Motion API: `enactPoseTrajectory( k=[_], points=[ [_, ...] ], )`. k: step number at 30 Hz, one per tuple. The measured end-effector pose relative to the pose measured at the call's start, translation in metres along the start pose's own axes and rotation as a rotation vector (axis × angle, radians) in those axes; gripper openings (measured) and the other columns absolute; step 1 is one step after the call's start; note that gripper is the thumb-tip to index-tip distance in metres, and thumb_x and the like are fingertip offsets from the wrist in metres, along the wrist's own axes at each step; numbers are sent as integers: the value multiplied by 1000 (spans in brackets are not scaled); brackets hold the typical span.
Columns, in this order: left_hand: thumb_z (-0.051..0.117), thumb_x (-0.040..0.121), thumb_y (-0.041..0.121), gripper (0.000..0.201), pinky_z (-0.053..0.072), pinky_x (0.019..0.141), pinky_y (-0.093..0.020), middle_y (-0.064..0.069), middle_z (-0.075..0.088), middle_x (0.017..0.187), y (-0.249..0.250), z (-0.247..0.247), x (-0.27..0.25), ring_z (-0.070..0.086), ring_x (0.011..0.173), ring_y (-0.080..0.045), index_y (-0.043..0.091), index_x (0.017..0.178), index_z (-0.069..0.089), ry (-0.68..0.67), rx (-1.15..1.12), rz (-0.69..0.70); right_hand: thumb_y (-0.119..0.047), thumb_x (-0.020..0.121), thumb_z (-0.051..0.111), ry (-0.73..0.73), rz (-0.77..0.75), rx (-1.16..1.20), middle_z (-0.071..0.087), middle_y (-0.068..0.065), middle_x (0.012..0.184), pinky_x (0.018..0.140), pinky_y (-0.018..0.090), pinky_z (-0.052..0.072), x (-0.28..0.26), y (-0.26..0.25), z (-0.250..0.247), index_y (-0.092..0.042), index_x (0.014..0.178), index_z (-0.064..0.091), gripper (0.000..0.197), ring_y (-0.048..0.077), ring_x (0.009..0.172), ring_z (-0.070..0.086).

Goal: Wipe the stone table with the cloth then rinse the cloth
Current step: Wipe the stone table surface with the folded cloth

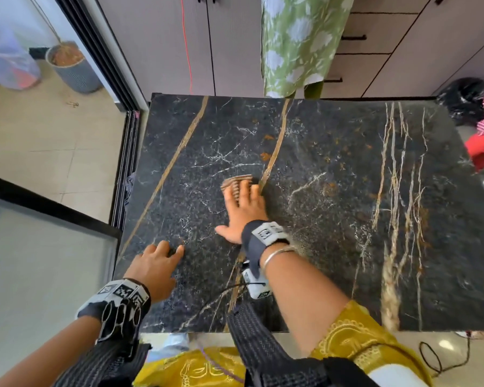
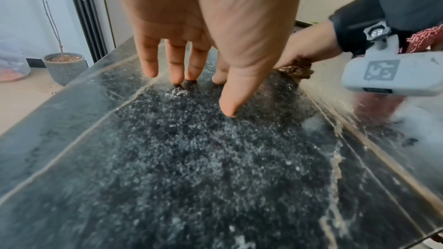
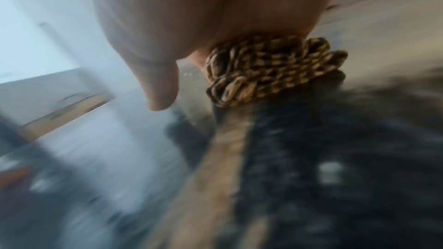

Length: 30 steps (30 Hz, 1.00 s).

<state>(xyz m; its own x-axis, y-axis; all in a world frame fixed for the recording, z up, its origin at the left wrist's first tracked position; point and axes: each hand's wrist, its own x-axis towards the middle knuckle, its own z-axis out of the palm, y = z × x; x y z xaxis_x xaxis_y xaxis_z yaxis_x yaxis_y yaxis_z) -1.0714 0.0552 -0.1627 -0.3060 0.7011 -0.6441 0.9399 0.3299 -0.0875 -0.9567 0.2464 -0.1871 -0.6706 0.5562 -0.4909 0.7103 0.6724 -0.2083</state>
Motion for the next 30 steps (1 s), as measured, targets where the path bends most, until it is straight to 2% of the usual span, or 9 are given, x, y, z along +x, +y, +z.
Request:
enactPoseTrajectory(
  k=[5, 8, 10, 12, 16, 20, 24, 28, 30],
  points=[
    [46, 89, 30, 44, 41, 98, -42, -9, 32, 133, 4, -19, 11, 37, 120, -32, 25, 133, 43, 16, 71, 11, -46, 92, 46, -3, -236, -88, -15, 9, 158, 116, 51, -1, 2, -59, 31, -31, 149, 2, 73, 36, 144, -13],
    [46, 89, 30, 38, 30, 110, -44, -22, 6, 152, 3, -28, 21, 21, 137, -37, 25, 126, 54, -70, 44, 20, -41, 96, 39, -3, -235, -24, -13, -1, 159, 114, 55, -4, 9, -38, 22, -42, 146, 2, 63, 32, 145, -10],
    [45, 89, 28, 37, 29, 113, -43, -28, -5, 152, 1, -32, 27, 17, 141, -37, 19, 123, 57, -163, -18, 41, -43, 95, 38, 37, -137, 12, -12, -3, 159, 112, 59, -5, 16, -8, 9, -45, 144, -1, 63, 33, 145, -8],
    [46, 87, 30, 38, 36, 108, -39, -30, -2, 152, -2, -38, 29, 32, 135, -37, 19, 122, 57, -229, -44, 54, -43, 96, 35, 84, 49, 94, -15, -3, 158, 111, 62, -5, 19, 33, -5, -48, 143, -5, 62, 34, 144, -11],
    [50, 80, 34, 36, 49, 88, -32, -18, 42, 134, -3, -53, 33, 59, 103, -28, 22, 111, 63, -205, -66, 61, -45, 96, 32, 149, 395, 145, -17, -1, 158, 114, 60, -2, 7, 123, -21, -47, 144, -6, 61, 32, 145, -10],
    [56, 80, 28, 35, 49, 80, -32, -7, 63, 110, -7, -59, 39, 62, 98, -26, 18, 114, 58, -130, -119, 44, -45, 96, 36, 204, 499, 164, -11, 5, 159, 116, 53, 7, -4, 151, -15, -39, 148, 1, 63, 34, 145, -4],
    [61, 81, 29, 61, 51, 80, -32, -5, 68, 106, -25, -58, 47, 63, 99, -26, 22, 137, 36, -75, -240, -20, -46, 94, 39, 218, 567, 176, -13, 8, 158, 116, 51, 6, 6, 137, -17, -35, 149, 1, 67, 38, 144, -7],
    [57, 88, 20, 81, 52, 79, -34, -10, 68, 104, -19, -58, 56, 65, 94, -28, 18, 149, 4, -41, -66, -15, -59, 90, 39, 140, 579, 253, -21, 8, 156, 116, 51, 2, 27, 115, -34, -33, 149, -3, 77, 40, 143, -12],
    [50, 90, 9, 77, 45, 93, -37, -9, 67, 105, -2, -57, 58, 64, 97, -28, 8, 148, -1, -20, 107, 60, -64, 88, 38, 121, 480, 264, -21, 8, 156, 116, 52, 0, 44, 99, -43, -34, 148, -3, 79, 40, 142, -14]
  ],
)
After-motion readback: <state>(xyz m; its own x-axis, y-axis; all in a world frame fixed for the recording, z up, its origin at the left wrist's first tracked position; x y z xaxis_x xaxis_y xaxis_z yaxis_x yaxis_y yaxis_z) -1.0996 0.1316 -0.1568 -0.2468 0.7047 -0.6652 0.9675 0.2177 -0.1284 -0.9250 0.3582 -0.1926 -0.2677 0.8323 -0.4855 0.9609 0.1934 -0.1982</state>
